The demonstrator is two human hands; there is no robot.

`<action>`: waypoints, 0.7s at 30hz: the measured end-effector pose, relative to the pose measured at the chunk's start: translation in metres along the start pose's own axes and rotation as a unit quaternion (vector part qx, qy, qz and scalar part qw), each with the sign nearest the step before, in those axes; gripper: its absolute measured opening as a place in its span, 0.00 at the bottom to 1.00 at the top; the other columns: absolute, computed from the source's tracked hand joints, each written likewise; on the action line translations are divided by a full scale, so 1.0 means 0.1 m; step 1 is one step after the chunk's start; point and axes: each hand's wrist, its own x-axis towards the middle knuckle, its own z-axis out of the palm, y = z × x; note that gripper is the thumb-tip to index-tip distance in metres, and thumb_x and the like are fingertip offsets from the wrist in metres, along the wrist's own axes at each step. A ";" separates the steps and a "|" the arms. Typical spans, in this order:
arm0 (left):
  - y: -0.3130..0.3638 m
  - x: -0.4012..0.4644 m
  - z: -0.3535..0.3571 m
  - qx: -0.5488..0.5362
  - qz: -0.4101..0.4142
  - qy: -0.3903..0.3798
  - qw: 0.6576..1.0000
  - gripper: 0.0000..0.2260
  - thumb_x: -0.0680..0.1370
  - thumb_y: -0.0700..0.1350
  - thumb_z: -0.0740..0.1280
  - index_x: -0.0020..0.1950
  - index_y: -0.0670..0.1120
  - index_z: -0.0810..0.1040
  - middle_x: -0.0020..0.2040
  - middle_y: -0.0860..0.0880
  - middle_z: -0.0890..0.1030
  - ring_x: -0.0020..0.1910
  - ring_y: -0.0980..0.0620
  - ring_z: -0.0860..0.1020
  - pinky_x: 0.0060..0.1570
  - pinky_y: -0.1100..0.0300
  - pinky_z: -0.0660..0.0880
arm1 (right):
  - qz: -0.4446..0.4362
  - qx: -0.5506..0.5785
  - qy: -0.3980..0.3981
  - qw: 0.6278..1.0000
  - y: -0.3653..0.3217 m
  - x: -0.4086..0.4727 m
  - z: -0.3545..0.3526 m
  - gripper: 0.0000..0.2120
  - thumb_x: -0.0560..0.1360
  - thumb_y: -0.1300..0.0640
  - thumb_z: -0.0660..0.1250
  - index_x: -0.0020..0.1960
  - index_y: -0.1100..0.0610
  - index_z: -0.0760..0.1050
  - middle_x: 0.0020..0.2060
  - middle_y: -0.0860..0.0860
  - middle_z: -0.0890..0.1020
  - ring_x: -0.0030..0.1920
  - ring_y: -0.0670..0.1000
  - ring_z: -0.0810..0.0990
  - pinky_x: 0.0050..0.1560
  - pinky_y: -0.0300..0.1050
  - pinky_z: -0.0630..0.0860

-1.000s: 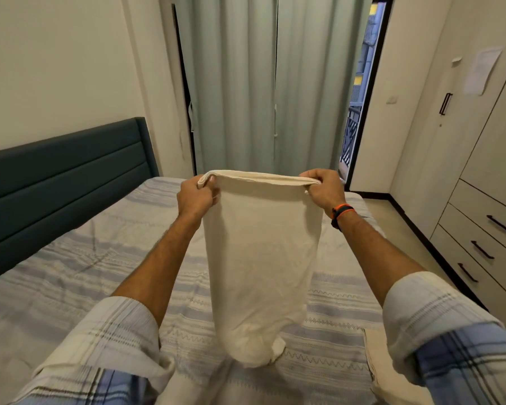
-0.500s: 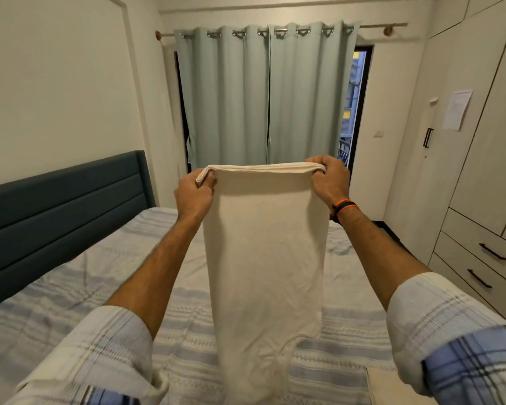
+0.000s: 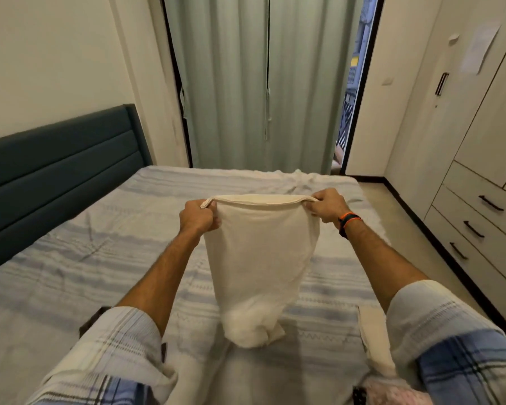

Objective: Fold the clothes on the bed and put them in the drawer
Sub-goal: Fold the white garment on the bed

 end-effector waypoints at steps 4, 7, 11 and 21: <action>-0.56 -0.13 0.06 0.014 -0.055 -0.029 0.998 0.09 0.80 0.44 0.66 0.42 0.44 0.80 0.43 0.41 0.80 0.37 0.42 0.82 0.44 0.47 0.83 | 0.089 0.104 -0.063 0.989 0.47 -0.21 0.29 0.08 0.79 0.57 0.67 0.43 0.57 0.80 0.36 0.54 0.77 0.35 0.53 0.84 0.21 0.37 0.69; -0.90 -0.25 0.13 0.023 -0.089 -0.033 0.995 0.10 0.80 0.45 0.66 0.40 0.45 0.79 0.43 0.42 0.80 0.37 0.42 0.82 0.45 0.47 0.83 | 0.155 0.187 -0.100 0.965 0.76 -0.37 0.48 0.06 0.80 0.56 0.66 0.46 0.56 0.79 0.44 0.55 0.81 0.37 0.53 0.86 0.32 0.43 0.82; -1.30 -0.40 0.21 0.034 -0.128 -0.033 0.991 0.07 0.81 0.44 0.65 0.45 0.45 0.79 0.44 0.43 0.80 0.39 0.42 0.83 0.46 0.47 0.82 | 0.199 0.217 -0.118 0.948 1.12 -0.54 0.68 0.06 0.79 0.56 0.68 0.48 0.58 0.80 0.48 0.57 0.80 0.46 0.58 0.84 0.51 0.55 0.83; -2.01 -0.77 0.37 0.059 -0.203 -0.029 0.977 0.06 0.81 0.45 0.65 0.49 0.44 0.80 0.47 0.43 0.81 0.44 0.43 0.84 0.47 0.49 0.82 | 0.233 0.179 -0.216 0.931 1.86 -0.79 0.92 0.06 0.79 0.54 0.69 0.51 0.56 0.80 0.54 0.56 0.83 0.52 0.56 0.84 0.56 0.55 0.81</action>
